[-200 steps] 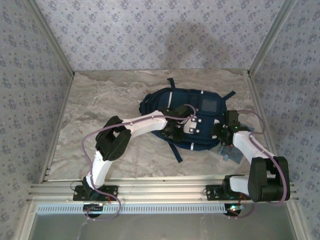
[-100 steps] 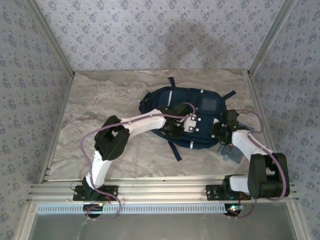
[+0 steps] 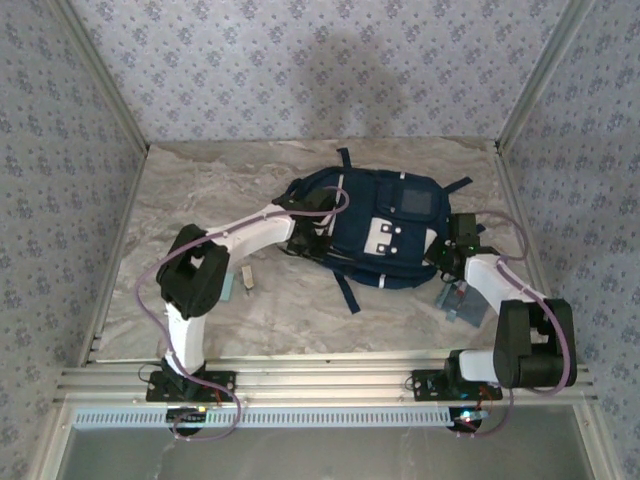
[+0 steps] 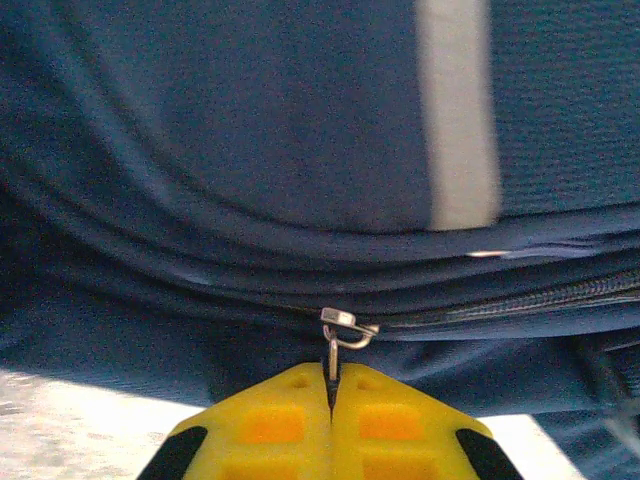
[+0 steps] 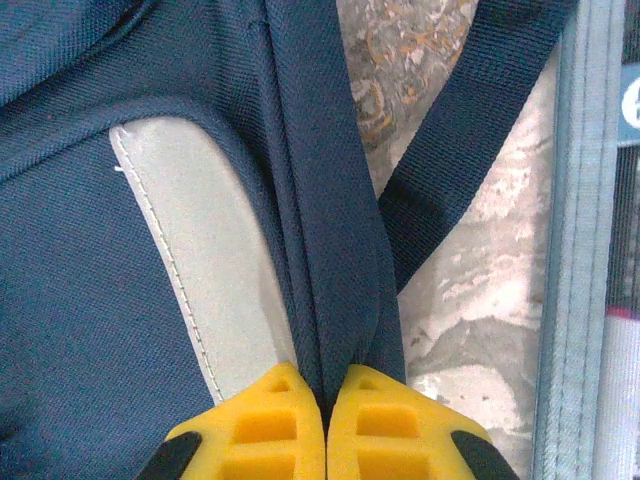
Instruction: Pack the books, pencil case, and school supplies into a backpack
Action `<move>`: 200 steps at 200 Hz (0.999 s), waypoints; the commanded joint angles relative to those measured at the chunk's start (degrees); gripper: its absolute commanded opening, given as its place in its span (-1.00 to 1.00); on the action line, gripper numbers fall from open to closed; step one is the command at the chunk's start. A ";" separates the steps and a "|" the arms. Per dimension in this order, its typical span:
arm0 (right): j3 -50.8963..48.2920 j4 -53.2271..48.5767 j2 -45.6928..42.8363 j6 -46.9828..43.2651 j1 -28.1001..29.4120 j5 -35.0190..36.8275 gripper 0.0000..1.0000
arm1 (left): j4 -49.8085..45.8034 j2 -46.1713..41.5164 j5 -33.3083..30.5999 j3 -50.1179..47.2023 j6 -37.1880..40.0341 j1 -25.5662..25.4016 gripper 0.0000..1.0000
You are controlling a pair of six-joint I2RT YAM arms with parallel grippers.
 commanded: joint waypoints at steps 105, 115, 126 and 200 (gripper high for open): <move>40.53 -4.47 32.56 -10.25 -5.64 -2.50 -0.77 | -1.87 -9.37 -1.44 -7.08 0.41 4.71 -1.00; 44.65 -4.96 35.24 -9.47 -5.67 -4.12 -0.66 | -1.78 -9.90 -0.09 -7.18 -0.33 3.77 -1.00; 47.97 -5.55 37.17 -8.37 -5.55 -5.93 -0.41 | -1.25 -10.27 1.87 -6.99 -1.46 2.77 -1.00; 38.20 -8.75 21.35 -2.72 -3.63 -10.68 0.47 | 13.49 -5.26 15.81 -1.80 -13.49 -1.52 -1.00</move>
